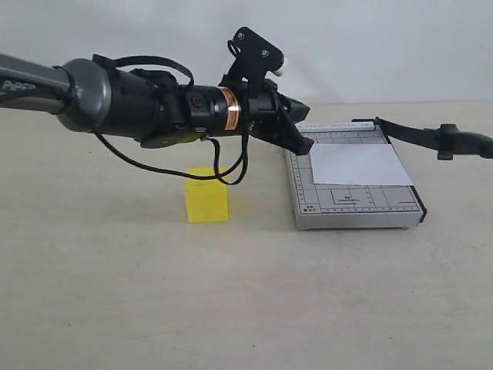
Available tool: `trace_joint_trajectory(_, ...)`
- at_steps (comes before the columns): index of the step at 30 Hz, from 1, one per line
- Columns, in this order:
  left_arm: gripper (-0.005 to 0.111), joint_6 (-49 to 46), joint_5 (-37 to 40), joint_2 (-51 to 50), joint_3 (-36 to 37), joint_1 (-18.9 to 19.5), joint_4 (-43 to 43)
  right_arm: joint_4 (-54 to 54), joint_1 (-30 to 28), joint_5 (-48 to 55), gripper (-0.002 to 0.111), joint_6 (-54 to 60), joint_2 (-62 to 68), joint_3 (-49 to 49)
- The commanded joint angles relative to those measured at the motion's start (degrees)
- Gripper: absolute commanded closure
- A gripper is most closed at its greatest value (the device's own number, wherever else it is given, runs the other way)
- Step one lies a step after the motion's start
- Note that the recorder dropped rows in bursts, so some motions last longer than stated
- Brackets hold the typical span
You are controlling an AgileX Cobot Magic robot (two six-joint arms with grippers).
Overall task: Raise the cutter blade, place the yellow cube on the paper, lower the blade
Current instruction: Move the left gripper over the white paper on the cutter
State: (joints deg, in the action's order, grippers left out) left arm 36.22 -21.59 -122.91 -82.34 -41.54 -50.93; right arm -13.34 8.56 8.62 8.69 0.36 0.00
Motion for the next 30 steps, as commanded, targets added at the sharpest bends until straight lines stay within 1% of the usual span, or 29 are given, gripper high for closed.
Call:
trace_joint_trajectory(1, 0.102, 0.03, -6.03, -3.98, -3.31, -0.33, 0.94, 0.42, 0.03, -0.26, 0.108, 0.3, -0.36, 0.0)
trace_joint_trajectory(12, 0.102, 0.2, -7.57, -9.03, -3.69, -0.45, 1.16, 0.42, 0.03, -0.26, 0.108, 0.3, -0.36, 0.0)
trace_joint_trajectory(15, 0.102, 0.2, -8.6, -10.21, -4.48, -0.57, 2.8, 0.42, 0.03, -0.26, 0.108, 0.3, -0.36, 0.0)
trace_joint_trajectory(19, 0.102, 0.2, -8.34, -11.99, -8.27, -1.56, 3.82, 0.42, 0.03, -0.26, 0.108, 0.3, -0.36, 0.0)
trace_joint_trajectory(26, 0.102, 0.2, -8.18, -16.83, -17.27, -2.87, 3.99, 0.42, 0.03, -0.26, 0.108, 0.3, -0.36, 0.0)
trace_joint_trajectory(30, 0.102, 0.3, -7.53, -17.75, -18.57, -3.02, 3.99, 0.42, 0.03, -0.26, 0.108, 0.3, -0.36, 0.0)
